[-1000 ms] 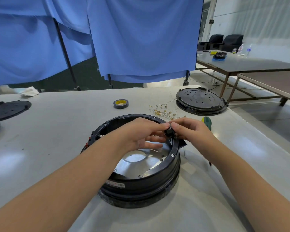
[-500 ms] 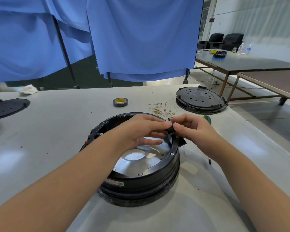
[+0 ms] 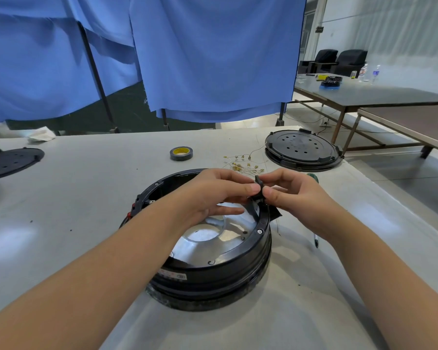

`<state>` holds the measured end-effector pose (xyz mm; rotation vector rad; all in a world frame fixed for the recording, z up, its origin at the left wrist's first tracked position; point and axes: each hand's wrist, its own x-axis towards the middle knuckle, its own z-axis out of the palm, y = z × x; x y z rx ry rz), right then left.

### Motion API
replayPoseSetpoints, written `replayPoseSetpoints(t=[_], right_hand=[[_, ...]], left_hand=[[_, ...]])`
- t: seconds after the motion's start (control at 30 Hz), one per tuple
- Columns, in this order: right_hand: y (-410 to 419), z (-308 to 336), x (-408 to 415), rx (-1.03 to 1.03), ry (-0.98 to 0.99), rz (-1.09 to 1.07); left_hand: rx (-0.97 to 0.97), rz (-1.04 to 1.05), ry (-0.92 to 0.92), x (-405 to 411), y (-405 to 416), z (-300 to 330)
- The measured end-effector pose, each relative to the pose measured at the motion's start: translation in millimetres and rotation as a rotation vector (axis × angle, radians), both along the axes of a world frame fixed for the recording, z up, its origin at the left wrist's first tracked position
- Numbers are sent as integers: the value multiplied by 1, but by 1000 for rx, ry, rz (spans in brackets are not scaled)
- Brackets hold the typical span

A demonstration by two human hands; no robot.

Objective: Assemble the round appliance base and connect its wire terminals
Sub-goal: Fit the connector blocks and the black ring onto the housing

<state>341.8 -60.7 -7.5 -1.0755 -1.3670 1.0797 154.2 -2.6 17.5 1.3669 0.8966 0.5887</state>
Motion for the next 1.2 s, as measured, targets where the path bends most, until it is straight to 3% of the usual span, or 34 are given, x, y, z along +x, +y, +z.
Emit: replayPoseSetpoints(t=[1.2], right_hand=[[6, 6, -3, -131, -183, -57]], left_hand=[[23, 69, 172, 7, 2, -1]])
